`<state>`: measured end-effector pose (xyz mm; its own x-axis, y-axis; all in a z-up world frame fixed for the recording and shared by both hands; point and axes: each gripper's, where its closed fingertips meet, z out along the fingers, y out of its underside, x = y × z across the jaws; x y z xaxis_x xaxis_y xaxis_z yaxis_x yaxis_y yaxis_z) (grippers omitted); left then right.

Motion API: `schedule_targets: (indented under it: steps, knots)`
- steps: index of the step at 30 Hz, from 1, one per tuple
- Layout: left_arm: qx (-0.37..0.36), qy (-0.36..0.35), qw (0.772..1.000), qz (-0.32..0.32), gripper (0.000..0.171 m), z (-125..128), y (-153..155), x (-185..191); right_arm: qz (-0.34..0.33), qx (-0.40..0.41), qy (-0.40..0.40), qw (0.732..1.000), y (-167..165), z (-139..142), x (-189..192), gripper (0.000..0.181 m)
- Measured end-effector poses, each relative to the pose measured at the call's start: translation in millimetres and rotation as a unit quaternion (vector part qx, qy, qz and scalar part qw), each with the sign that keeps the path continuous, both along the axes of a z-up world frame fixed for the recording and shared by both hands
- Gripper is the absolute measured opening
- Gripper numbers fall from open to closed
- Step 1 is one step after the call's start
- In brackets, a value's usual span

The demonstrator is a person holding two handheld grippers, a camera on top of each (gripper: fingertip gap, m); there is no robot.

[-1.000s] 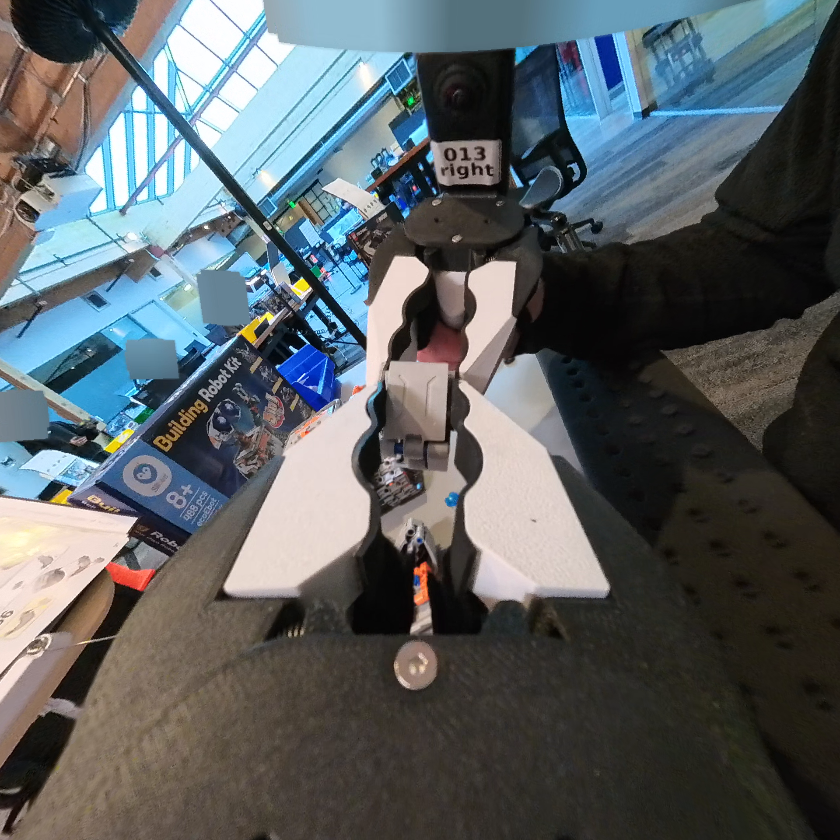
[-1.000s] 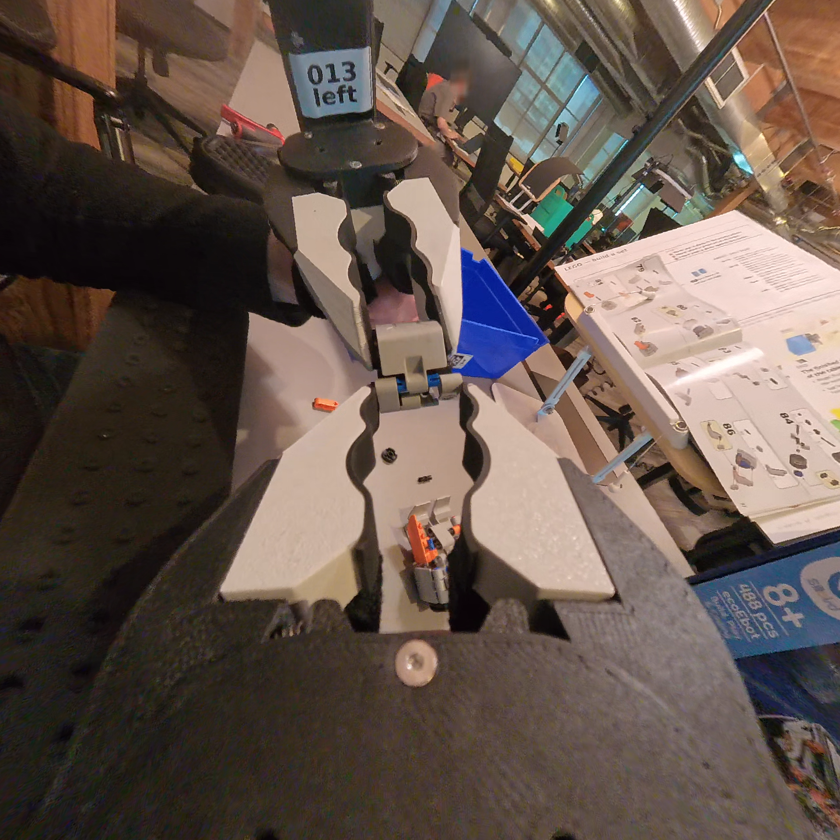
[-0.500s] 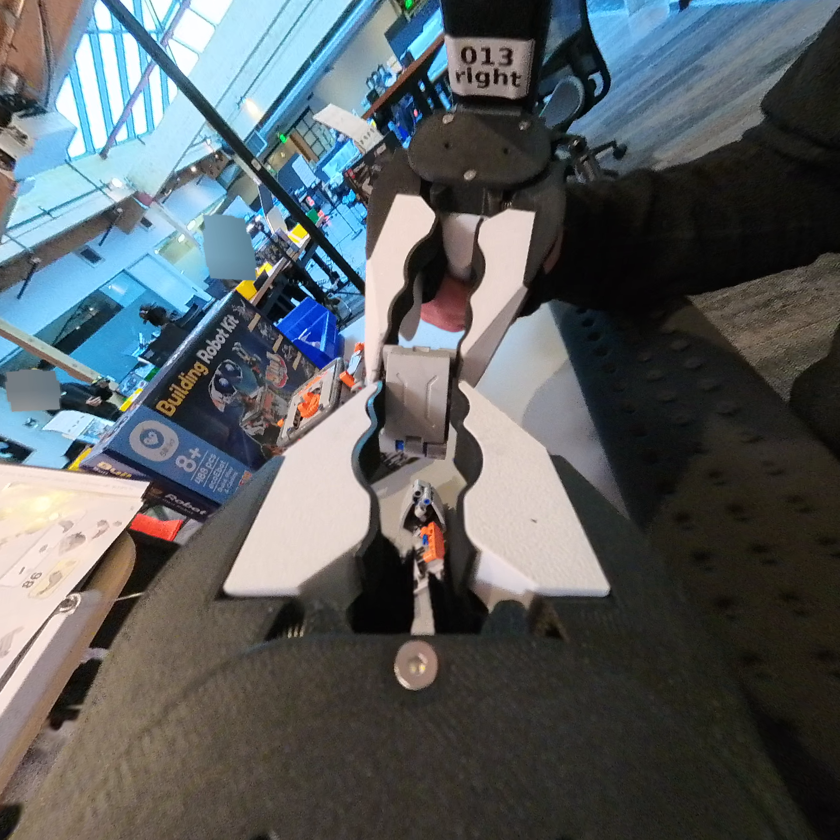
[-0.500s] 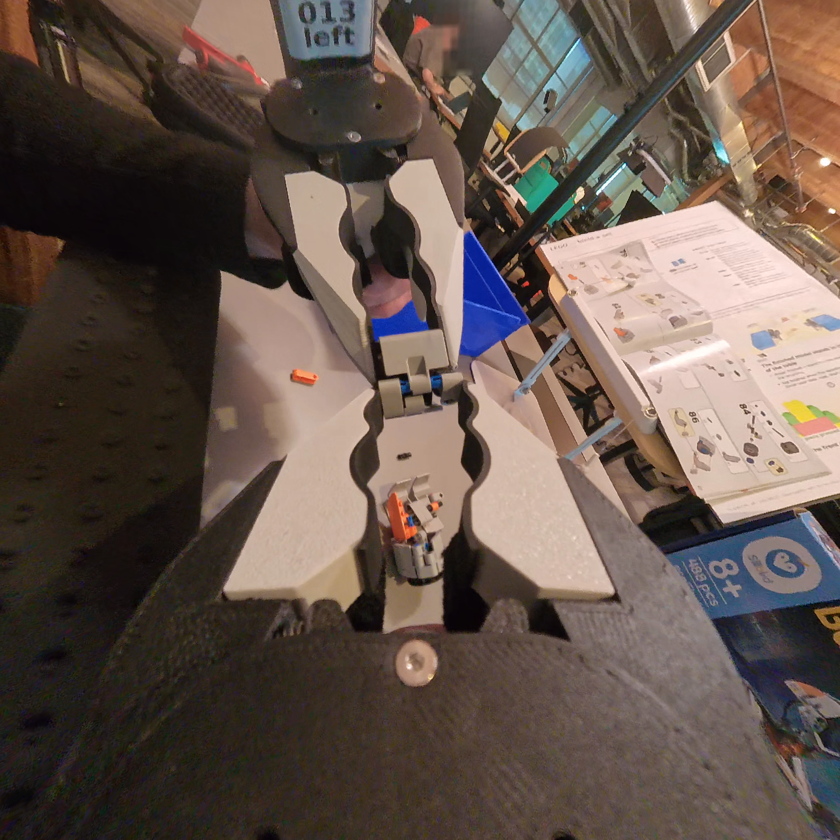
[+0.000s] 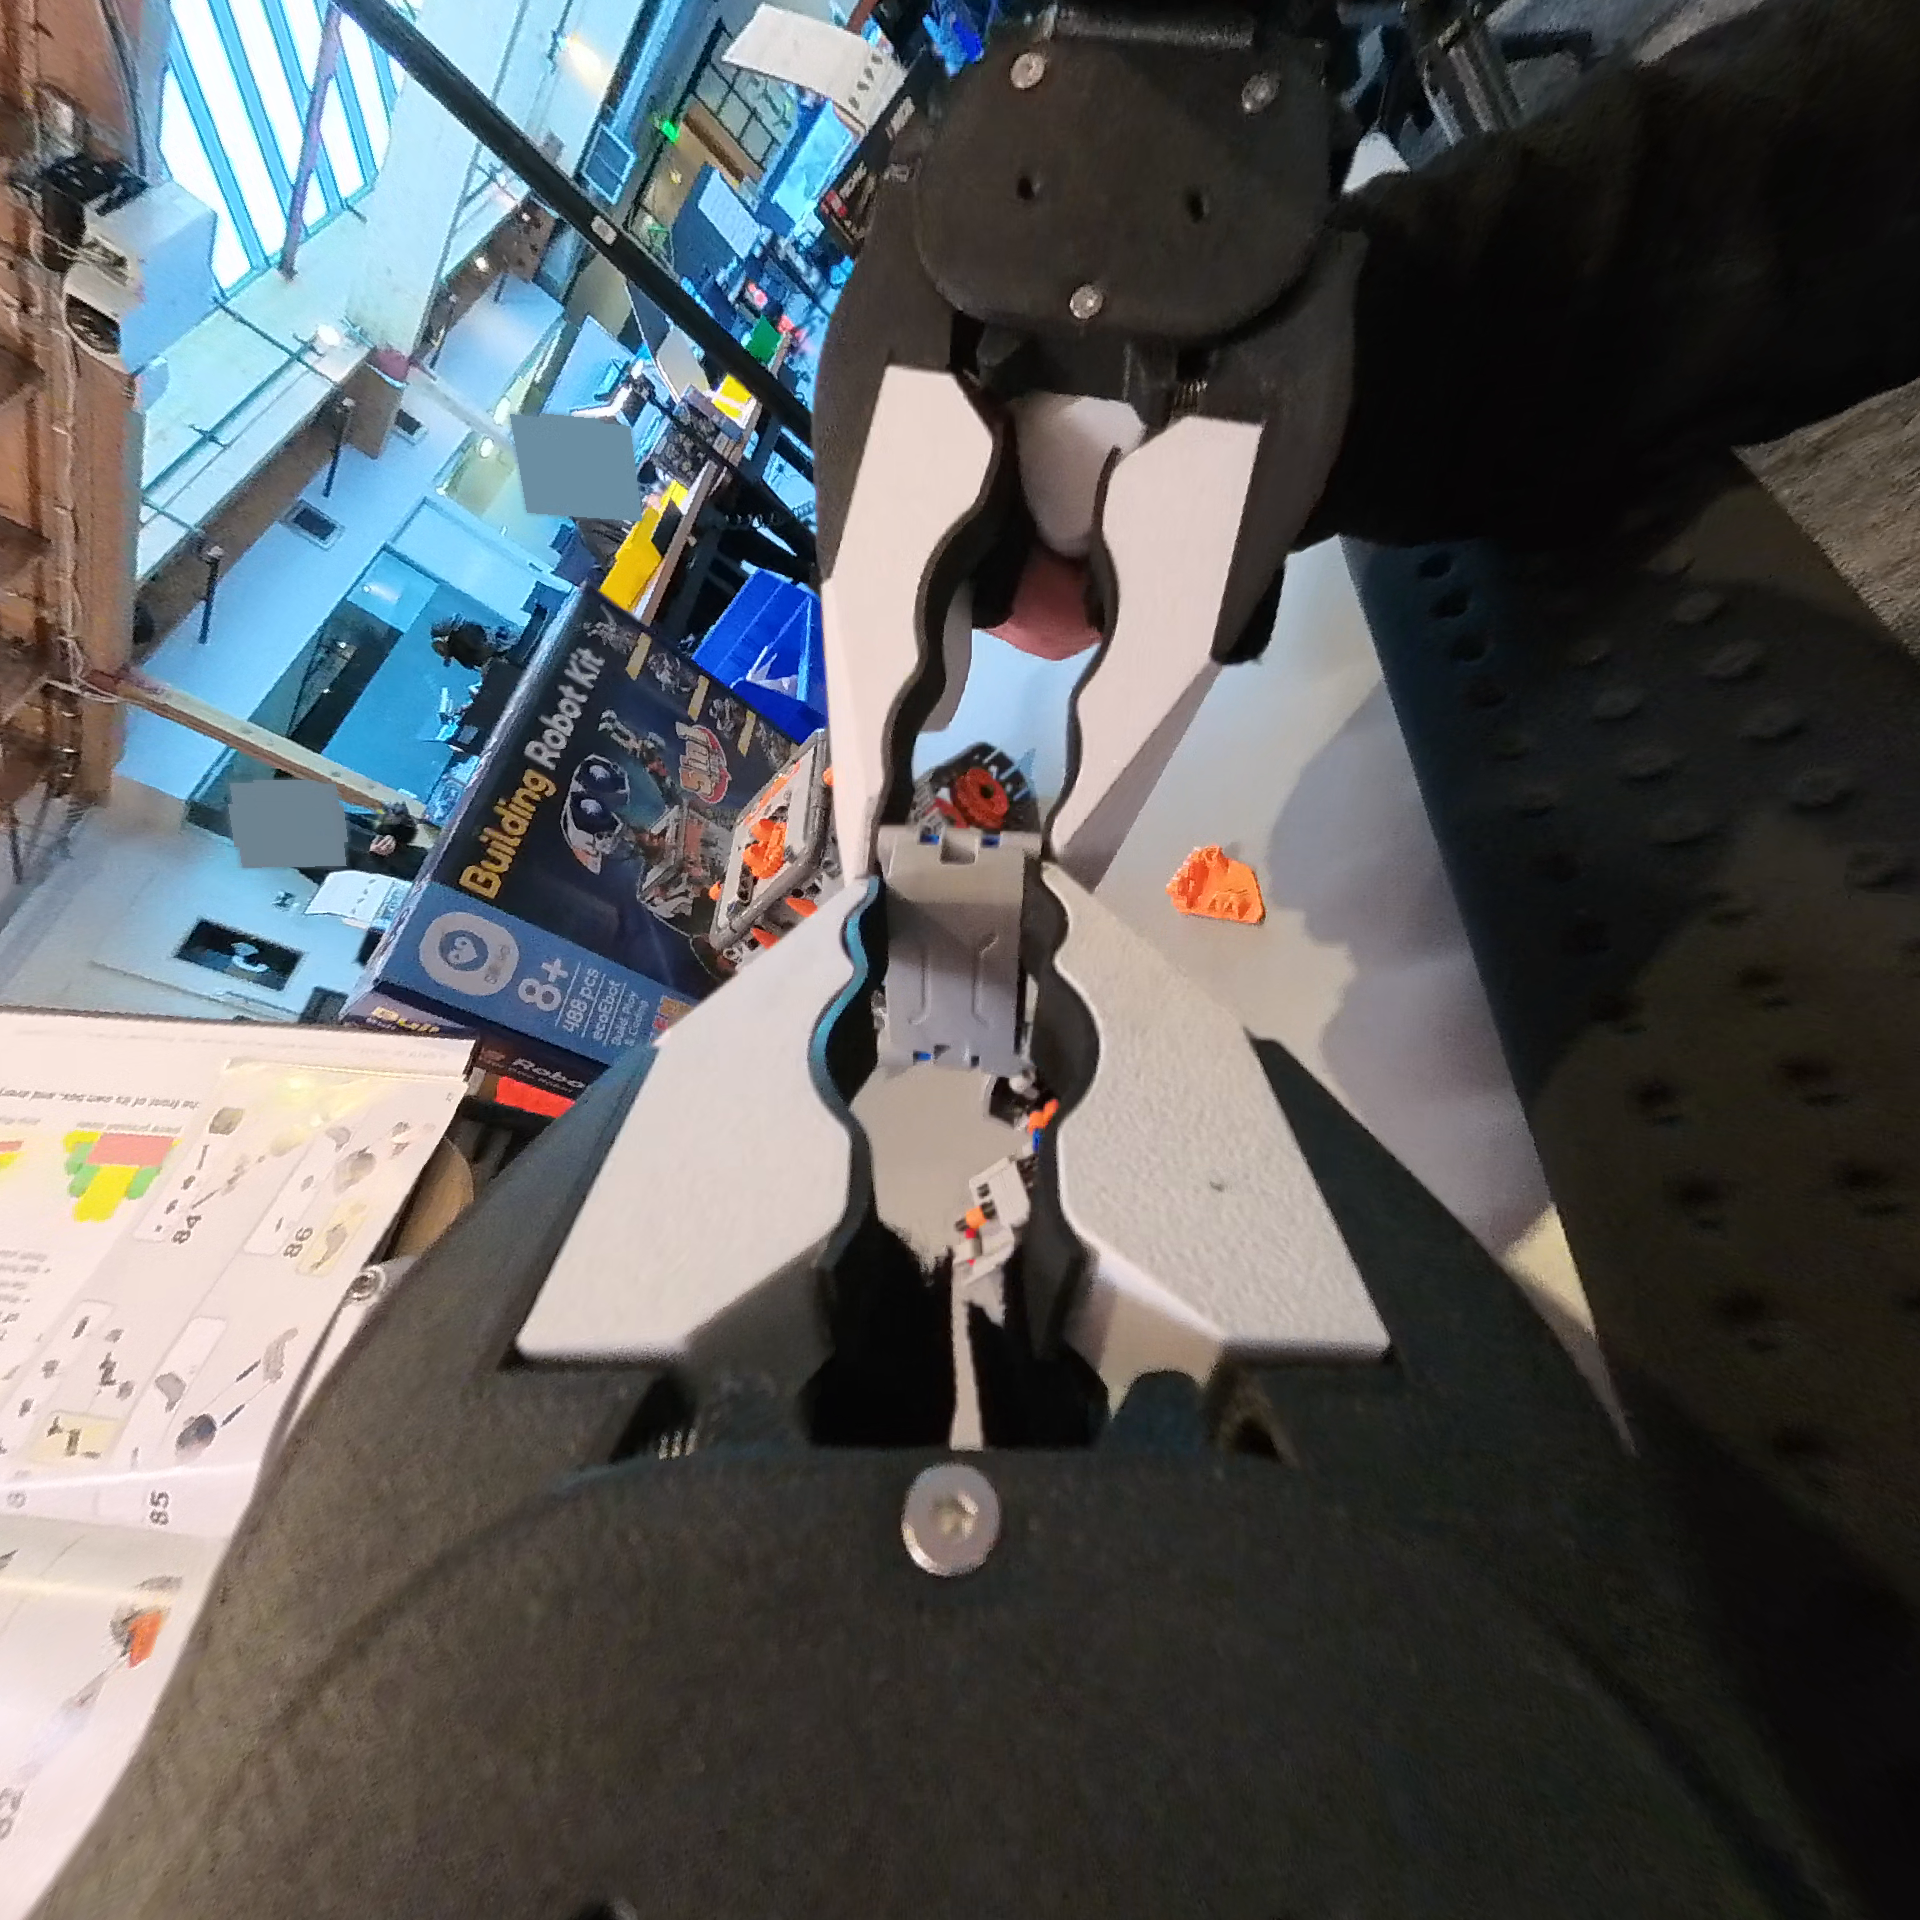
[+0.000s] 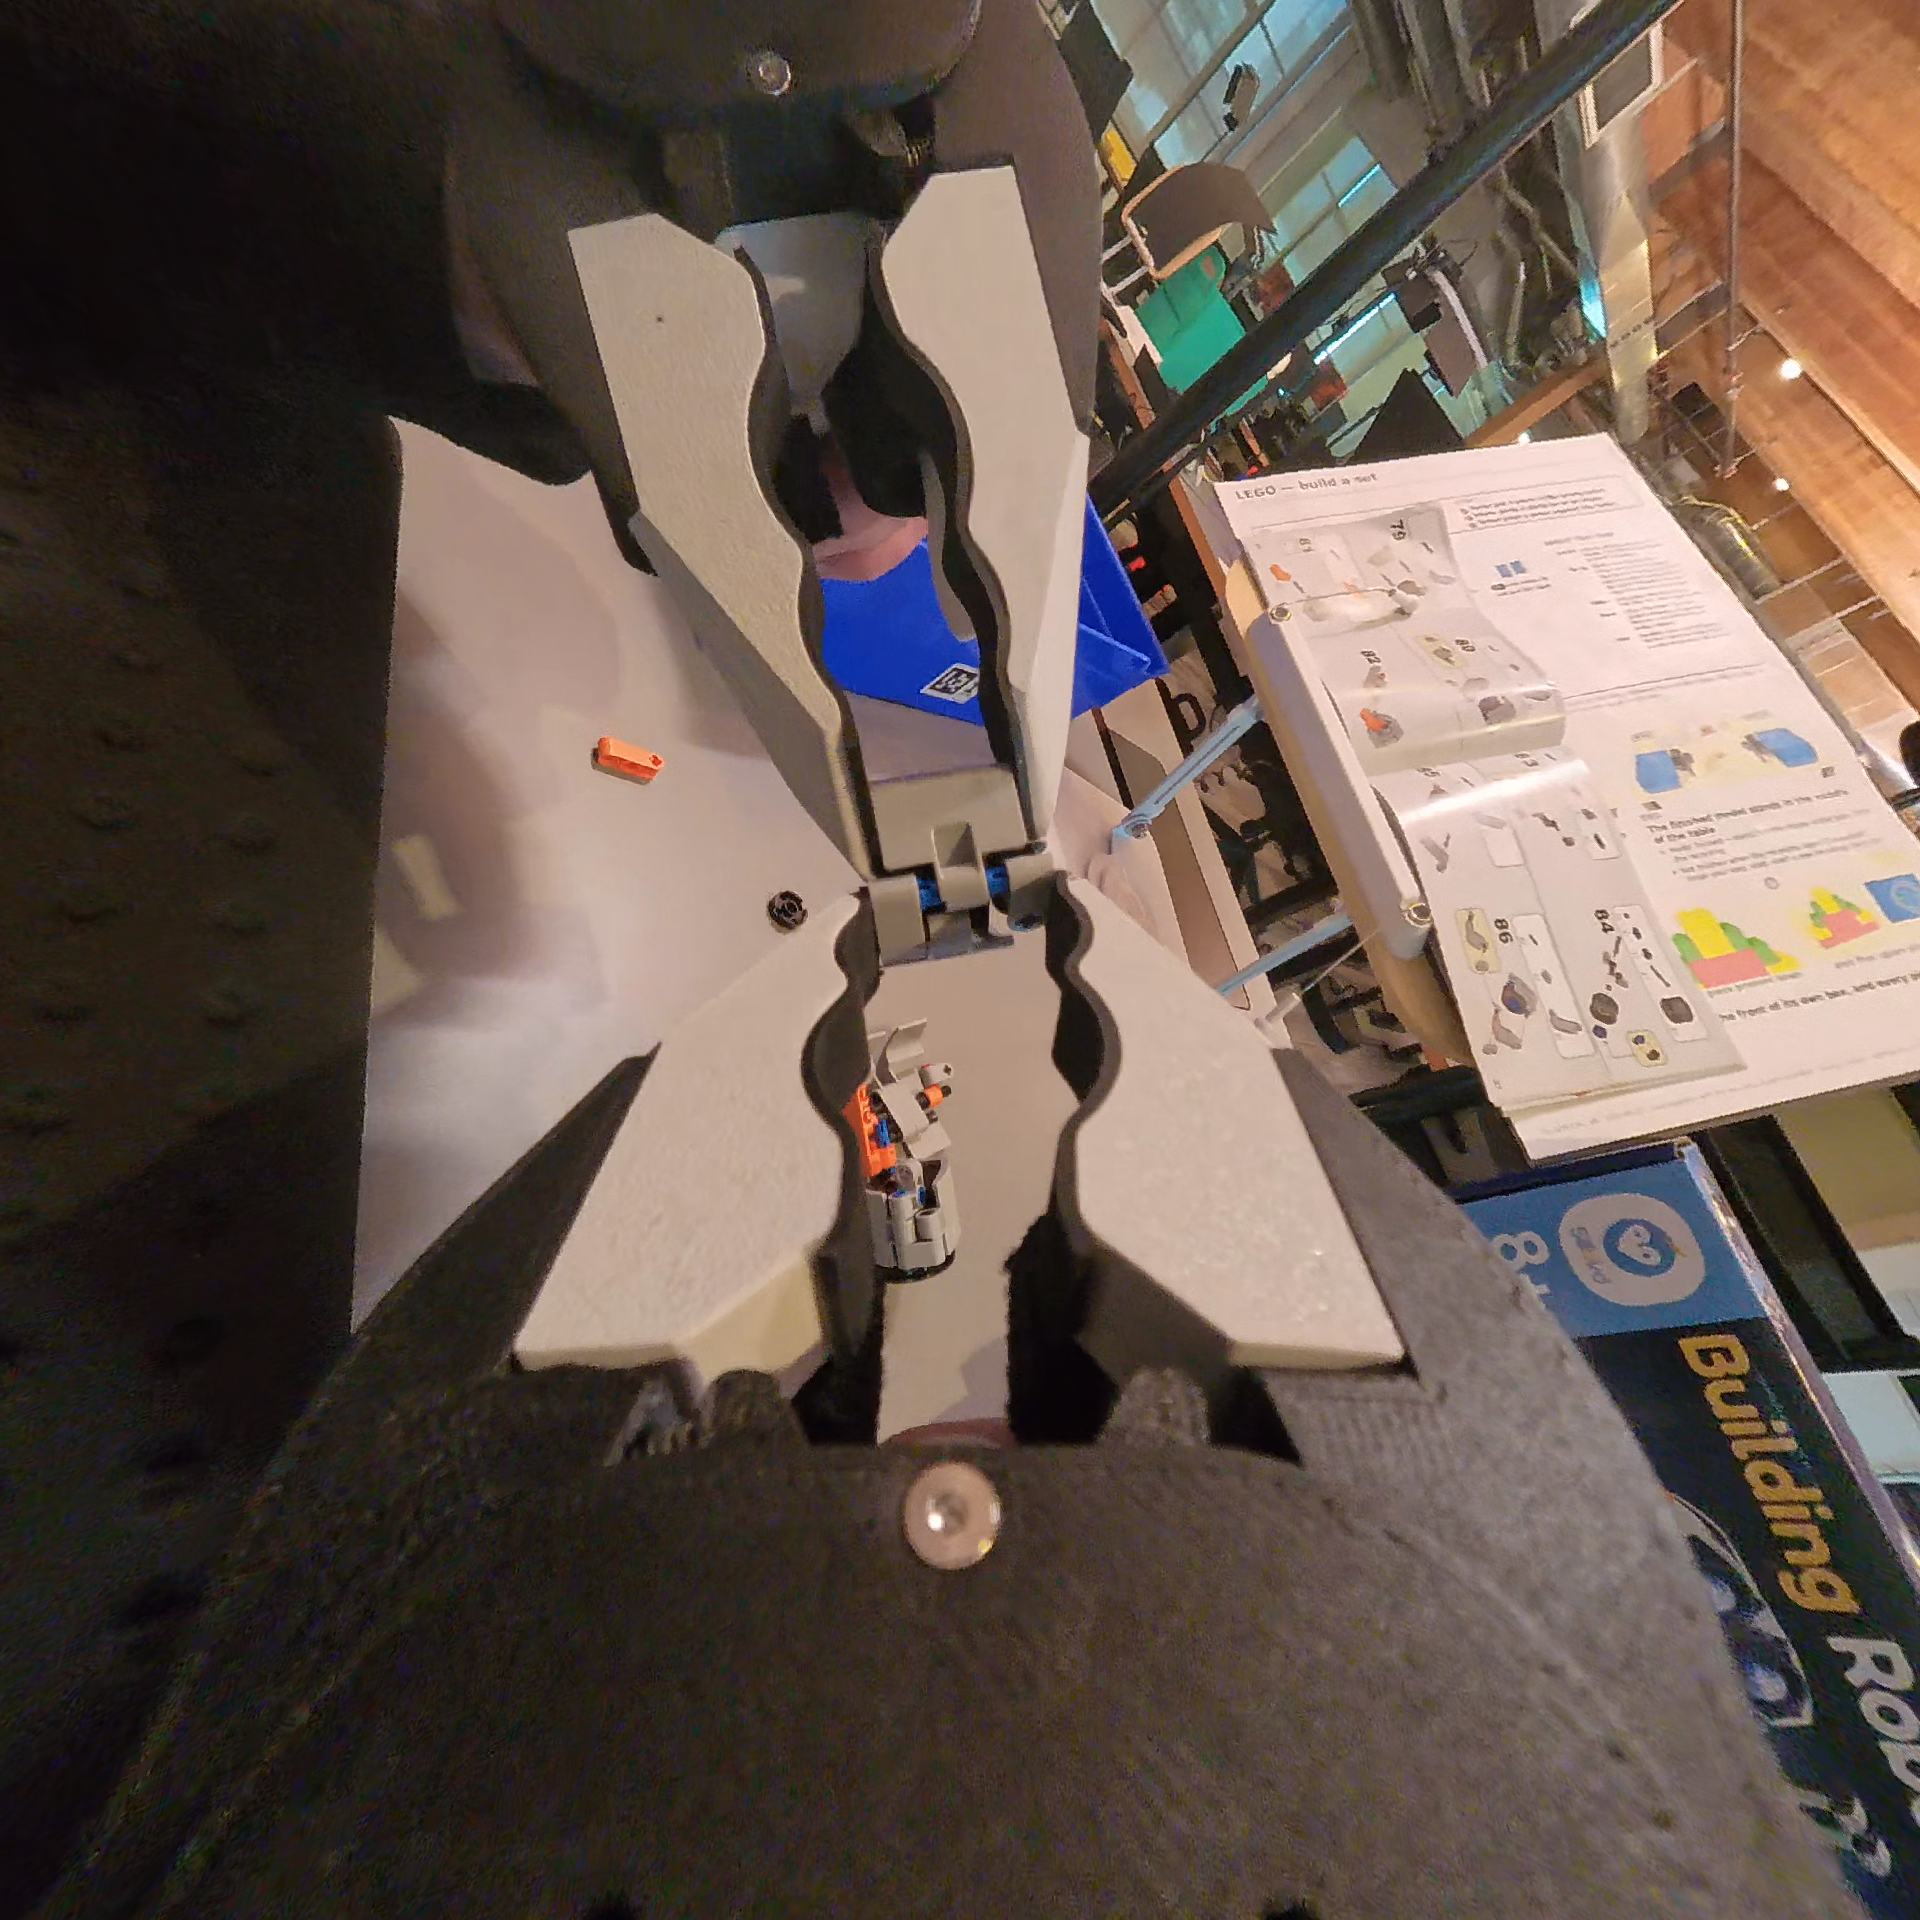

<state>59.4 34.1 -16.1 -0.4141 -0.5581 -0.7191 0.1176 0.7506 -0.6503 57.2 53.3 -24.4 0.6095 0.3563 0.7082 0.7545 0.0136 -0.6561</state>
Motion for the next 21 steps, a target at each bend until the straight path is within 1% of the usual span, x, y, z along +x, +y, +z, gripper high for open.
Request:
schedule_targets:
  steps: [6,11,13,15,17,19,21]
  knots:
    - [0.009,-0.002,1.0,0.002,0.023,-2,1,-2,-0.008,0.01,-0.024,1.0,0,-1,-3,0.028]
    - [-0.017,0.014,1.0,-0.014,0.023,-9,3,-2,-0.015,0.002,-0.044,0.999,1,-7,-3,0.026]
    - [-0.026,0.006,0.999,-0.024,0.023,-4,1,-4,-0.011,0.009,-0.04,0.999,-1,-3,-6,0.024]
    - [-0.032,0.01,0.999,-0.032,0.023,-5,1,-5,-0.008,0.004,-0.039,0.999,-1,-5,-5,0.025]
    - [-0.041,0.01,0.998,-0.036,0.023,-5,0,-3,0.013,-0.007,-0.004,1.0,-2,-5,-5,0.026]
    - [-0.075,-0.003,0.996,-0.055,0.024,5,-3,-5,0.029,0.008,0.025,0.999,-4,5,-7,0.027]
    - [-0.095,0.001,0.993,-0.065,0.024,10,-3,-8,0.041,0.012,0.053,0.998,-3,8,-9,0.029]
